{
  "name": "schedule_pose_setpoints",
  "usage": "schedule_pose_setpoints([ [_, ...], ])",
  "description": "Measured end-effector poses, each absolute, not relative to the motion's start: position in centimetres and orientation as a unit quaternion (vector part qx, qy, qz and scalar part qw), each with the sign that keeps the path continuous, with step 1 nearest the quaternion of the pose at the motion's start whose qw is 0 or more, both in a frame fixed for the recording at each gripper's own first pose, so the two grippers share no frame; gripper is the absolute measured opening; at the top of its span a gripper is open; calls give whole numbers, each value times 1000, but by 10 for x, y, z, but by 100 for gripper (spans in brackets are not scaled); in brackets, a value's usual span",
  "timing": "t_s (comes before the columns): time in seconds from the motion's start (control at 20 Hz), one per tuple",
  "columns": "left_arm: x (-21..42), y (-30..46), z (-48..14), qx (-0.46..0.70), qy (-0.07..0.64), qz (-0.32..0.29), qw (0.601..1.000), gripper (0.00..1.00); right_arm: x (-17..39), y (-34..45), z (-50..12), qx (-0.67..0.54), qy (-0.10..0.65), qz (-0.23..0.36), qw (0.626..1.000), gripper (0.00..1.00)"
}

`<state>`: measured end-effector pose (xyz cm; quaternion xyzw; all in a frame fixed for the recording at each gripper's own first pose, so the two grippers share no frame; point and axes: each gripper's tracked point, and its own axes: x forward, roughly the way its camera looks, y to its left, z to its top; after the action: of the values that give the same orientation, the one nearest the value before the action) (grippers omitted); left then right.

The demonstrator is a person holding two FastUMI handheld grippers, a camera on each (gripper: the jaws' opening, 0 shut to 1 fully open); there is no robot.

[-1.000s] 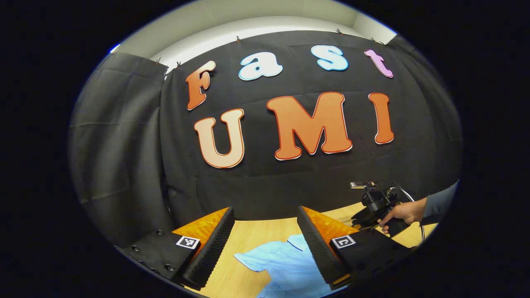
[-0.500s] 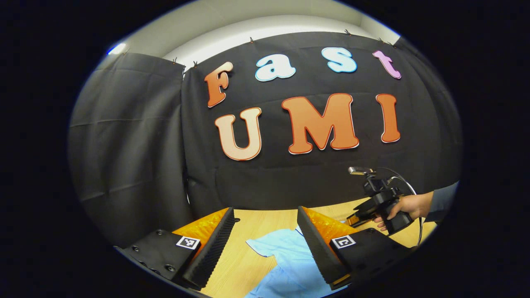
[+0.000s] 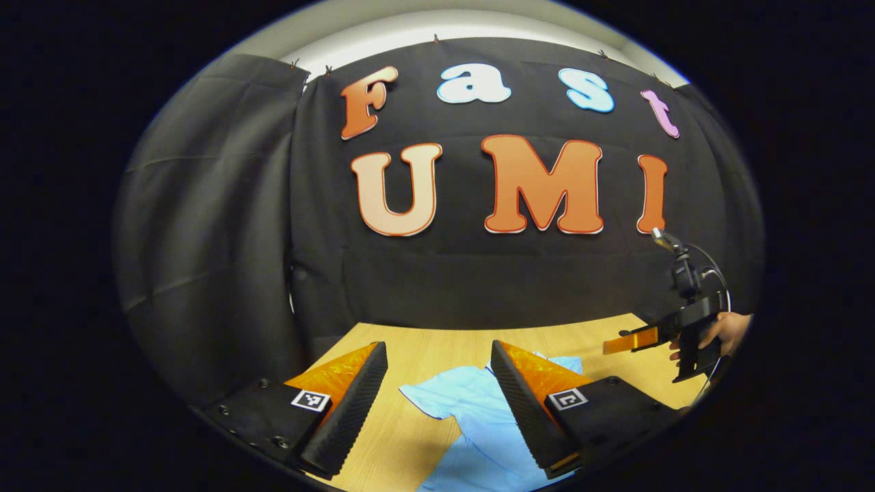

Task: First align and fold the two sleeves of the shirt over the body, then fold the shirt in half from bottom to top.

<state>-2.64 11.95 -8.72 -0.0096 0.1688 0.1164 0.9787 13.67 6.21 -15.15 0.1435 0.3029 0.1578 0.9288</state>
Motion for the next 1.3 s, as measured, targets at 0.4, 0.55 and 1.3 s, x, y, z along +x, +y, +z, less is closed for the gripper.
schedule_pose_setpoints([
  [0.4, 18, 162, -185, -63, 308, 63, 947, 100, 92, 36, -147, 131, 269, 82, 951, 95],
  [0.55, 32, 171, -223, -80, 354, 49, 930, 97, 76, 31, -137, 124, 248, 63, 959, 96],
  [1.3, 76, 191, -391, -155, 573, 56, 803, 99, 1, 31, -116, 138, 194, -17, 971, 96],
])
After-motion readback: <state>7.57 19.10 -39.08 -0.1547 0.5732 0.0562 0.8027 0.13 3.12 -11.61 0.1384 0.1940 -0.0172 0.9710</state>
